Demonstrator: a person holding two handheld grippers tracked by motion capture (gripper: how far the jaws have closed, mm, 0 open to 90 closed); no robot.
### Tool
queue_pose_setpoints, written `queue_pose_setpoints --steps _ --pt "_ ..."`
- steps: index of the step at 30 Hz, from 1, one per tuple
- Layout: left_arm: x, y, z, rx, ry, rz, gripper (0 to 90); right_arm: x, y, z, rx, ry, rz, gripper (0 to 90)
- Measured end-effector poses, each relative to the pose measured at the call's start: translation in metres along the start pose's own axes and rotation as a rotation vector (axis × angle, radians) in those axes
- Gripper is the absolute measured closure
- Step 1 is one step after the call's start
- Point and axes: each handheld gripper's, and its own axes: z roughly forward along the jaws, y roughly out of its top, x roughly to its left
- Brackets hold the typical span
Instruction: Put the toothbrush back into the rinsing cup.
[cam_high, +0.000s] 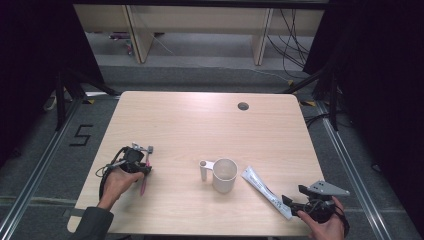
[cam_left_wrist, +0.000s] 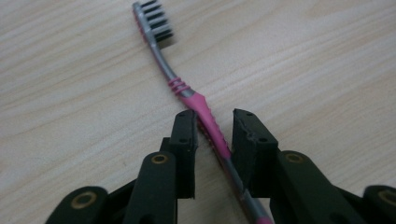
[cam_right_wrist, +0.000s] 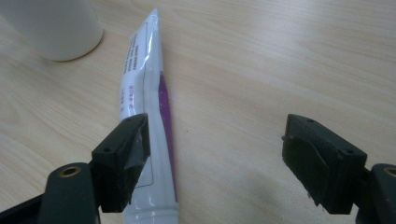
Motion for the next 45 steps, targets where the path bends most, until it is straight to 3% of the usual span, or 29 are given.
queue_pose_setpoints --steps 5,9,12,13,19,20,22,23,26,35,37,40,41,43,45 --pt "0.0 0.004 -0.001 0.047 0.002 0.036 75.5 0.0 0.0 0.0 -0.002 -0.001 -0.004 24.5" --pt "-0.001 0.011 -0.002 0.116 0.0 0.062 78.0 0.0 0.0 0.0 0.003 0.001 -0.008 24.5" --pt "-0.002 0.013 0.0 0.126 -0.008 0.068 81.1 0.001 0.0 0.0 0.006 0.008 0.008 24.6" --pt "-0.003 0.016 0.0 0.159 -0.011 0.084 81.0 -0.001 0.0 0.001 -0.009 -0.001 -0.033 24.6" --pt "-0.005 0.021 0.001 0.208 -0.011 0.099 81.4 -0.001 0.001 0.0 -0.007 -0.007 -0.031 24.5" --pt "-0.004 0.023 0.001 0.236 -0.013 0.121 81.4 -0.002 0.0 0.0 -0.009 -0.008 -0.038 24.6" --pt "-0.004 0.025 0.001 0.244 -0.008 0.12 81.5 -0.001 0.001 0.0 -0.007 0.0 -0.028 24.6" --pt "-0.006 0.024 0.001 0.247 -0.012 0.087 81.5 -0.001 0.001 0.0 -0.006 -0.002 -0.029 24.6" --pt "-0.005 0.026 0.002 0.27 -0.018 0.09 81.5 -0.001 0.001 0.001 -0.01 0.001 -0.033 24.6" --pt "-0.009 0.029 0.002 0.32 -0.005 0.145 81.9 0.0 0.001 0.001 -0.001 0.01 -0.027 24.6" --pt "-0.009 0.029 0.003 0.313 0.0 0.164 81.9 -0.001 0.001 0.001 -0.007 0.006 -0.039 24.6" --pt "-0.011 0.03 0.002 0.327 -0.002 0.191 82.5 0.001 0.001 0.0 -0.005 0.01 -0.007 24.7" --pt "-0.012 0.03 0.002 0.325 -0.001 0.193 82.7 -0.001 0.001 0.0 -0.013 0.001 -0.034 24.7" --pt "-0.011 0.03 0.001 0.317 -0.003 0.209 82.8 -0.001 0.001 0.0 -0.008 0.005 -0.038 24.8" --pt "-0.01 0.03 -0.001 0.307 -0.005 0.234 82.9 0.0 0.001 0.0 -0.005 0.019 -0.019 24.8"
